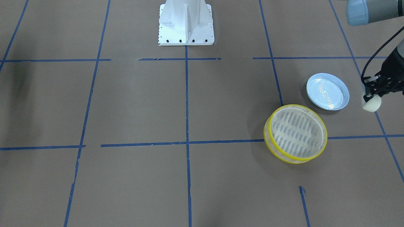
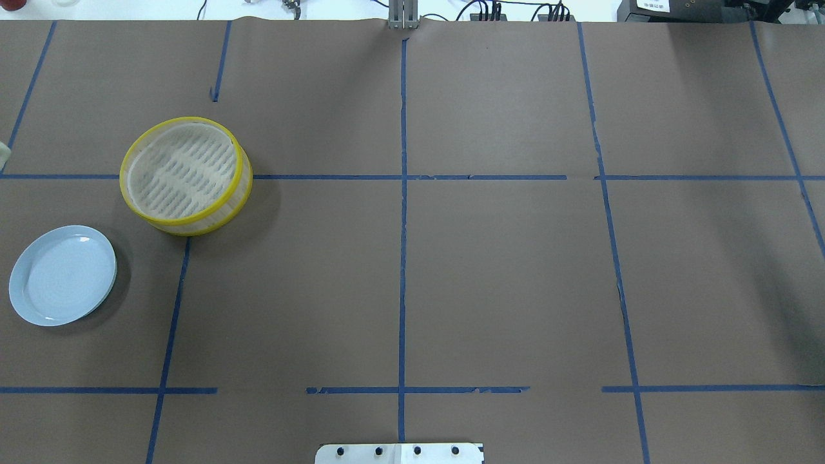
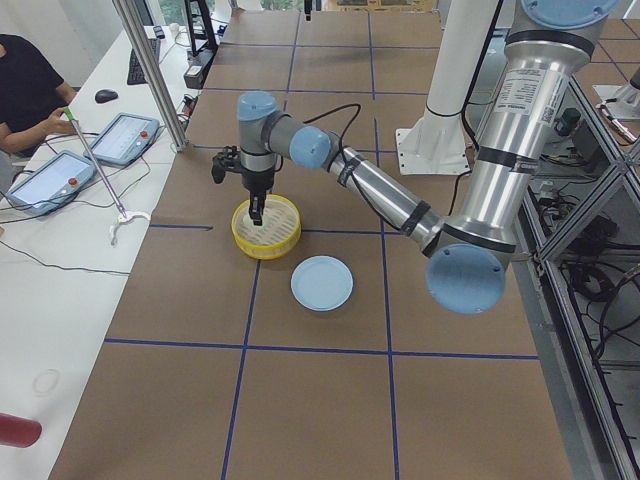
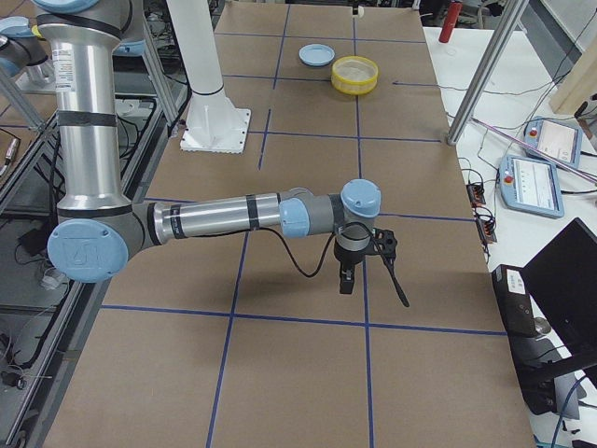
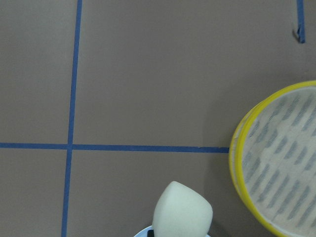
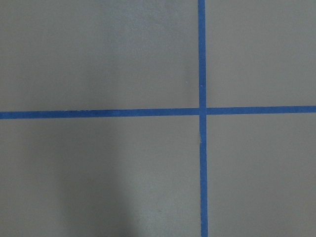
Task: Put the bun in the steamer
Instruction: 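Lift the bun and carry it with the left gripper over the steamer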
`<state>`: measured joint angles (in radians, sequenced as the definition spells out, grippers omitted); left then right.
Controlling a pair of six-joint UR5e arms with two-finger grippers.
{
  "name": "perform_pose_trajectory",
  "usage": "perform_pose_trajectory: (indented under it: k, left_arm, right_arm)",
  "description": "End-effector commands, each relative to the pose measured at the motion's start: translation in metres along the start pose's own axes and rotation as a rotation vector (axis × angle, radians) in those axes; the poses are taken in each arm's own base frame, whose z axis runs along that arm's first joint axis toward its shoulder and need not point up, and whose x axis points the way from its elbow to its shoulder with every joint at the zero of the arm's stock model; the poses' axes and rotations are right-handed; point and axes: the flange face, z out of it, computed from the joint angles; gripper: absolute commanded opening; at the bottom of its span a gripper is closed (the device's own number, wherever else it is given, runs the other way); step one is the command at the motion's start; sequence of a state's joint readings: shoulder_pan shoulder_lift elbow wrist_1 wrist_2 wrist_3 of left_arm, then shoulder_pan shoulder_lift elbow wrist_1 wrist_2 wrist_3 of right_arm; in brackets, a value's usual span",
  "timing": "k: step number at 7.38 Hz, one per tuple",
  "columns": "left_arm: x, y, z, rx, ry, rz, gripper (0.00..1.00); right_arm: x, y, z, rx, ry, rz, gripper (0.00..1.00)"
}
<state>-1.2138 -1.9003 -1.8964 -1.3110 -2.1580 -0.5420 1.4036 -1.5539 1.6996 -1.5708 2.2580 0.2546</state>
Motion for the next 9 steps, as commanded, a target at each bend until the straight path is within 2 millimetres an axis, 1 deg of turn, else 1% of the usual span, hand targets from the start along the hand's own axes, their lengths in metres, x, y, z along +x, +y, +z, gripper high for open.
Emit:
perform_pose_trajectory:
  k: [1, 2, 3, 4, 5, 6, 8, 9]
  left_arm:
    - [0.081, -0.001, 0.028, -0.104, 0.066, -0.019, 0.31]
    - [0.111, 0.003, 0.050, -0.120, 0.079, -0.036, 0.31]
    - [0.135, 0.012, 0.083, -0.138, 0.092, -0.042, 0.31]
    - [0.149, 0.017, 0.114, -0.122, 0.069, -0.043, 0.31]
    - [0.150, 0.016, 0.130, -0.107, 0.078, -0.047, 0.31]
    - [0.145, 0.012, 0.142, -0.106, 0.079, -0.047, 0.31]
    - [0.132, 0.004, 0.172, -0.097, 0.087, -0.040, 0.31]
    - [0.130, 0.004, 0.178, -0.097, 0.089, -0.038, 0.31]
  right_arm:
    - [0.000, 0.000, 0.000, 0.000, 0.000, 0.000, 1.00]
    - [0.000, 0.000, 0.000, 0.000, 0.000, 0.000, 1.00]
    - [0.000, 0.000, 0.000, 0.000, 0.000, 0.000, 1.00]
    - [0.000, 0.000, 0.000, 0.000, 0.000, 0.000, 1.00]
    - [0.000, 0.000, 0.000, 0.000, 0.000, 0.000, 1.00]
    - [0.000, 0.000, 0.000, 0.000, 0.000, 0.000, 1.00]
    - [0.000, 0.000, 0.000, 0.000, 0.000, 0.000, 1.00]
    - [0.000, 0.000, 0.000, 0.000, 0.000, 0.000, 1.00]
